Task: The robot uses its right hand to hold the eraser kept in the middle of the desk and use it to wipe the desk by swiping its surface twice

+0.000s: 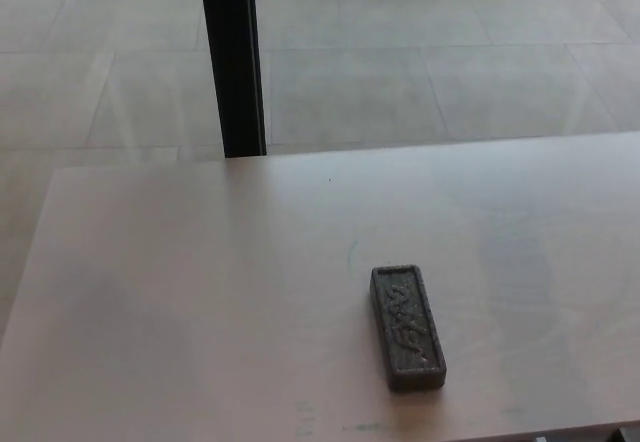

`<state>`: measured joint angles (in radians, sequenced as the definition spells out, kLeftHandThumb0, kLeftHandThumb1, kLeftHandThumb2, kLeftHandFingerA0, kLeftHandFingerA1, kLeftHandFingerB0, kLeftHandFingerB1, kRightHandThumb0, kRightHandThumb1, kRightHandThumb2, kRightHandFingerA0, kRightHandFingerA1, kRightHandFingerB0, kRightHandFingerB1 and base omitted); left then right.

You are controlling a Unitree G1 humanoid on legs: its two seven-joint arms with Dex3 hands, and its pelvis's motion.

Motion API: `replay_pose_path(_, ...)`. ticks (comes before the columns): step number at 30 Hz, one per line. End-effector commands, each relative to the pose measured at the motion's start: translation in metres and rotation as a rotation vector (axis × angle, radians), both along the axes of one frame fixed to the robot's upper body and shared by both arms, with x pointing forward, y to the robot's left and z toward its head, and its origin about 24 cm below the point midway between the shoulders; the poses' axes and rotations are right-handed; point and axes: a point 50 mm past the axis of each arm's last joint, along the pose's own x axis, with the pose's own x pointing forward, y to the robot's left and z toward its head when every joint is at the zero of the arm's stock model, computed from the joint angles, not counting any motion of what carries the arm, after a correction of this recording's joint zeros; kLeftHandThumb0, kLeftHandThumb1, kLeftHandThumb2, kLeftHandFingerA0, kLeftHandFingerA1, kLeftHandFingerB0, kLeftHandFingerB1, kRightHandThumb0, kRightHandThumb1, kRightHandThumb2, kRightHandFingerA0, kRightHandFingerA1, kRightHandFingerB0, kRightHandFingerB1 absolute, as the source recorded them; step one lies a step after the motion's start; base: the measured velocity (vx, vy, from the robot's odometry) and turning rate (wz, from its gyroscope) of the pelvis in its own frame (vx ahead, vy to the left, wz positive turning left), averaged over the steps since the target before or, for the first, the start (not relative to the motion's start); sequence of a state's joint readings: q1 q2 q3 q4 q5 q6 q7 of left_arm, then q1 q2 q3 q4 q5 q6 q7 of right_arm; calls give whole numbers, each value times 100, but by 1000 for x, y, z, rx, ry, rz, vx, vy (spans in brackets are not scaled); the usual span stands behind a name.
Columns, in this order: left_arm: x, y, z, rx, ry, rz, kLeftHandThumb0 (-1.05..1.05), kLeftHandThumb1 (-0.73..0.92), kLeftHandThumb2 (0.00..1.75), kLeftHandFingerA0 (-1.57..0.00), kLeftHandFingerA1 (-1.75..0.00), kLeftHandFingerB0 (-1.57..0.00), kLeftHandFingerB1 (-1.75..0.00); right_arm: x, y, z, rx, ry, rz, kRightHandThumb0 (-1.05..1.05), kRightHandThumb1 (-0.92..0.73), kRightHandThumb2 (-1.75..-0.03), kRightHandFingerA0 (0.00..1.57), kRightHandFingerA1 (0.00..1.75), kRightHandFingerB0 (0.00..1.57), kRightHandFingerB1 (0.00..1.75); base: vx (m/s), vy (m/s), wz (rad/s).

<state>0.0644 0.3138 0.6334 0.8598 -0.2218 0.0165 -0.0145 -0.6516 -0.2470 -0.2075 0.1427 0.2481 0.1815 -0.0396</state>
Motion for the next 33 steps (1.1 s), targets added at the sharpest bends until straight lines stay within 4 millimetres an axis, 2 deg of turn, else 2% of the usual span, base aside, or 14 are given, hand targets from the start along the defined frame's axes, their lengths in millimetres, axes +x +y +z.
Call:
replay_pose_path(1,-2,6,6,9,-59,11,-53,49,98,-65,-86,-37,-66,1,64,-61,-91,241,216,-32,-52,-116,129,144,94,123,0,0,0)
replay_pose_path(2,-2,6,6,16,-47,15,-56,69,59,-61,-93,-45,-65,0,69,-67,-100,256,238,-22,-54,-115,102,175,81,147,0,0,0)
replay_pose_path(5,0,5,7,4,-65,13,-51,71,61,-56,-93,-40,-63,-5,84,-88,-119,339,279,-33,-52,-113,125,141,96,124,0,0,0)
replay_pose_path(10,-1,6,7,-3,-71,5,-56,70,61,-54,-92,-38,-63,-11,95,-108,-193,380,316,-27,-52,-120,101,175,78,154,0,0,0)
replay_pose_path(11,-1,6,6,-5,-71,7,-53,49,98,-60,-84,-31,-63,-12,96,-112,-193,388,319,-27,-50,-121,103,175,80,154,0,0,0)
replay_pose_path(12,-1,6,6,-5,-70,6,-55,70,61,-54,-93,-38,-62,-13,96,-115,-194,396,322,-29,-50,-119,102,175,80,154,0,0,0)
replay_pose_path(17,-2,7,7,9,-55,3,-53,71,61,-57,-93,-41,-64,-16,103,-134,-201,445,335,-28,-49,-111,102,175,74,162,0,0,0)
replay_pose_path(18,-4,7,6,8,-51,5,-53,71,62,-58,-94,-42,-64,-17,104,-139,-208,453,342,-37,-48,-114,127,143,101,129,0,0,0)
replay_pose_path(19,-4,7,6,10,-55,6,-52,49,98,-65,-87,-38,-66,-17,106,-141,-195,461,345,-30,-50,-109,103,175,72,167,0,0,0)
replay_pose_path(20,-5,7,6,16,-46,-5,-55,71,61,-57,-93,-43,-65,-17,107,-144,-186,478,347,-31,-52,-102,103,175,73,164,0,0,0)
replay_pose_path(22,-6,7,6,12,-47,4,-53,49,98,-67,-89,-39,-66,-18,110,-146,-214,476,358,-30,-52,-108,101,175,79,156,0,0,0)
replay_pose_path(30,-6,6,4,-8,-66,4,-53,70,61,-54,-95,-39,-63,-14,124,-148,-241,472,377,-37,-51,-111,126,142,103,129,0,0,0)
replay_pose_path(31,-6,5,4,-7,-67,1,-54,70,61,-55,-95,-40,-64,-12,127,-149,-254,479,372,-29,-53,-106,105,175,74,168,0,0,0)
replay_pose_path(33,-6,5,5,-6,-64,-2,-53,71,61,-52,-92,-40,-64,-10,130,-150,-270,469,374,-37,-48,-115,128,144,105,131,0,0,0)
